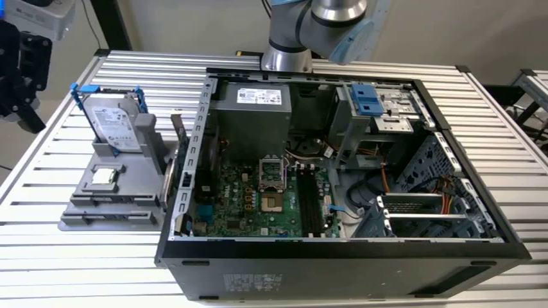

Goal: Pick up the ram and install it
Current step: 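Pick up the ram and move it above insertion slot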

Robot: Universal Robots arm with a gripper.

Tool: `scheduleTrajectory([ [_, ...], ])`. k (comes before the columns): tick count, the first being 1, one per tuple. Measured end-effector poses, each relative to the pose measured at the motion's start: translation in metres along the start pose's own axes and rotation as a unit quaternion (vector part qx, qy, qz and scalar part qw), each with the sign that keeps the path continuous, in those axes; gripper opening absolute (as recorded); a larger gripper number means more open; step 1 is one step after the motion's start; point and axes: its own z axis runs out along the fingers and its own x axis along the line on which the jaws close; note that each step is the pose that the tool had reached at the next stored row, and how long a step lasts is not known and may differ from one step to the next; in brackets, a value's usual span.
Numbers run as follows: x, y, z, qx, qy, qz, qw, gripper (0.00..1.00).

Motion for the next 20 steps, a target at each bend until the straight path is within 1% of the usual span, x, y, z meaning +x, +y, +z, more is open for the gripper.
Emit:
scheduleTrajectory([
  [2,0.0000,0.0000,0.0000,0.0012,0.0011,-0.017,0.99985,0.00],
  [5,0.0000,0.0000,0.0000,0.0035,0.0027,-0.043,0.99907,0.00],
  [7,0.0000,0.0000,0.0000,0.0051,0.0037,-0.061,0.99813,0.00],
  [9,0.0000,0.0000,0.0000,0.0068,0.0045,-0.077,0.99697,0.00],
  [11,0.0000,0.0000,0.0001,0.0085,0.0051,-0.095,0.99544,0.00],
  [13,0.0000,0.0000,0.0001,0.0101,0.0056,-0.113,0.99358,0.00],
  [17,0.0000,0.0000,0.0000,0.0127,0.0056,-0.144,0.98941,0.00],
  [20,0.0000,0.0000,0.0001,0.0132,0.0058,-0.167,0.98580,0.00],
])
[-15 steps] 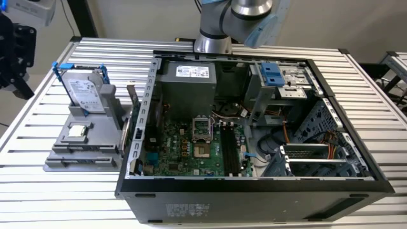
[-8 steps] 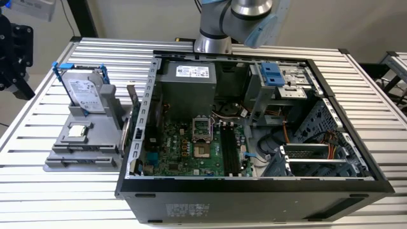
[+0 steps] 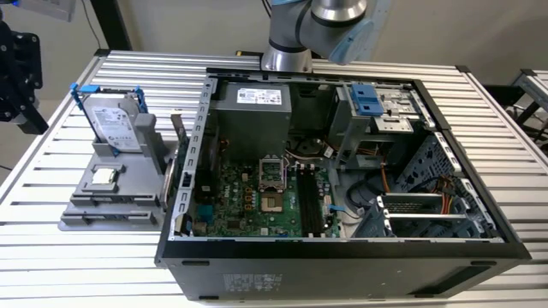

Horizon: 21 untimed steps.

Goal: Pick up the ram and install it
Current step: 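Pick up the ram and move it above insertion slot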

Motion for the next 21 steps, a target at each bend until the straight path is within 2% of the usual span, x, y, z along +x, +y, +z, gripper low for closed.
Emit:
scheduleTrajectory([
  [6,0.0000,0.0001,0.0002,-0.0004,0.0001,-0.034,0.99943,0.00],
  [13,0.0000,0.0000,0.0005,-0.0005,-0.0005,-0.039,0.99922,0.00],
  [15,0.0000,0.0000,0.0005,-0.0007,-0.0028,-0.043,0.99909,0.00],
  [17,0.0000,0.0000,0.0004,-0.0010,-0.0089,-0.045,0.99894,0.00],
  [18,0.0000,0.0000,0.0004,-0.0011,-0.0110,-0.046,0.99889,0.00],
  [21,-0.0001,-0.0011,0.0004,-0.0012,-0.0114,-0.050,0.99870,0.00],
])
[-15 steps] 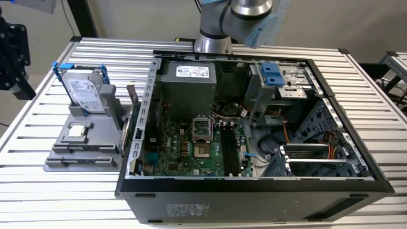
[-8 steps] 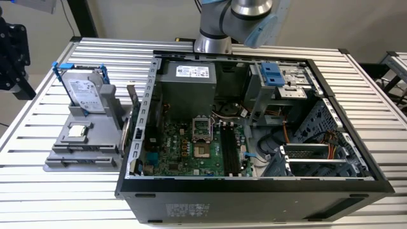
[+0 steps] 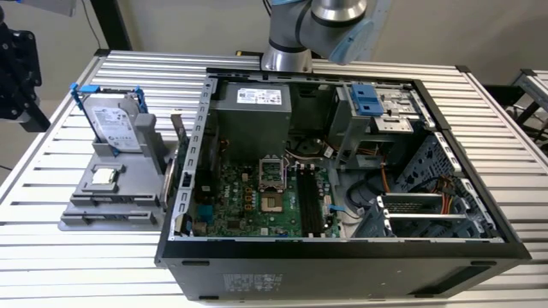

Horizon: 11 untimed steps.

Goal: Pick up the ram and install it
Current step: 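Pick up the ram and move it above insertion slot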

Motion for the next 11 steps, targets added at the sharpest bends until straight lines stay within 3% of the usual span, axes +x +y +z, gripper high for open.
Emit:
scheduleTrajectory([
  [11,0.0016,-0.0024,0.0002,-0.0003,0.0000,-0.005,0.99999,0.00],
])
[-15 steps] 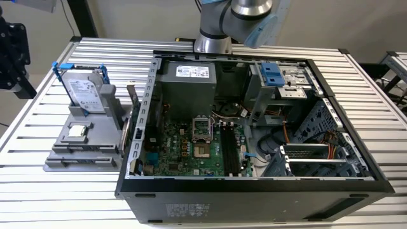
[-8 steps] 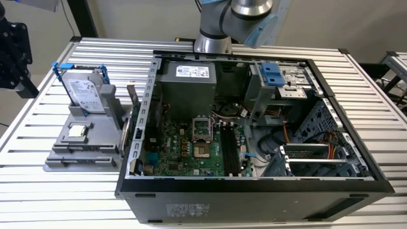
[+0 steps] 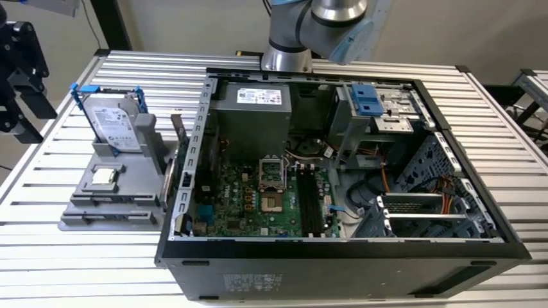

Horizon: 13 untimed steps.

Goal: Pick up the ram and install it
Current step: 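Pick up the ram and move it above insertion slot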

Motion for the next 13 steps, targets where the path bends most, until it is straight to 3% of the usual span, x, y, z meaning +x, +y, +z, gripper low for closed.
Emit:
scheduleTrajectory([
  [7,0.0005,0.0000,0.0004,0.0001,0.0000,0.000,1.00000,0.00],
  [13,0.0006,-0.0001,0.0069,0.0001,0.0001,0.000,1.00000,0.00],
])
